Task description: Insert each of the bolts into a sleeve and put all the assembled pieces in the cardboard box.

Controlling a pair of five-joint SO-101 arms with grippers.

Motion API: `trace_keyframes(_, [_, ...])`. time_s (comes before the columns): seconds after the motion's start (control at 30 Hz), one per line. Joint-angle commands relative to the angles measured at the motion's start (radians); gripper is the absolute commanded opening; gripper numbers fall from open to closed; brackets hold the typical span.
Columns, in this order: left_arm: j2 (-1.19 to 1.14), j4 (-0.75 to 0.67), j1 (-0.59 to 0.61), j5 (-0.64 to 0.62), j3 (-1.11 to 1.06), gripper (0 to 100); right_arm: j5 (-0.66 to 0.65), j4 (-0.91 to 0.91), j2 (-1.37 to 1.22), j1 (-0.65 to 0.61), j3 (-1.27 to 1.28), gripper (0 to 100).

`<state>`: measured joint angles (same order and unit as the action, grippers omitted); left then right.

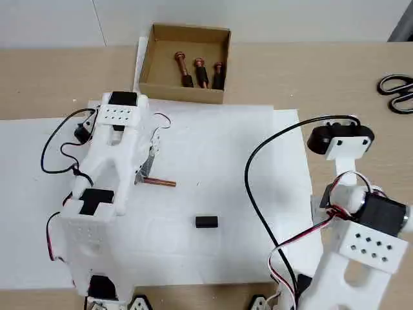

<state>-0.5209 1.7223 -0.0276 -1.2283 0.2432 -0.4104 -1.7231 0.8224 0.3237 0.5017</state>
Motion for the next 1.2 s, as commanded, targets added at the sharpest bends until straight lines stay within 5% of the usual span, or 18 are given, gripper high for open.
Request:
trace_keyframes(0.0, [0.120, 0.031, -0.005, 0.000, 0.005, 5, -0.006, 0.004, 0.010, 0.013, 0.003, 0.4])
trace_keyframes(0.43, [0.221, 0.028, -0.091, -0.002, -0.050, 6, -0.005, 0.013, 0.012, 0.013, 0.012, 0.4])
trace_keyframes(0.67, [0.222, 0.029, -0.095, 0.000, -0.071, 26, -0.005, 0.013, 0.013, 0.013, 0.012, 0.4])
trace_keyframes(1.17, [0.219, -0.026, -0.084, -0.003, -0.154, 25, -0.006, 0.013, 0.012, 0.013, 0.014, 0.4])
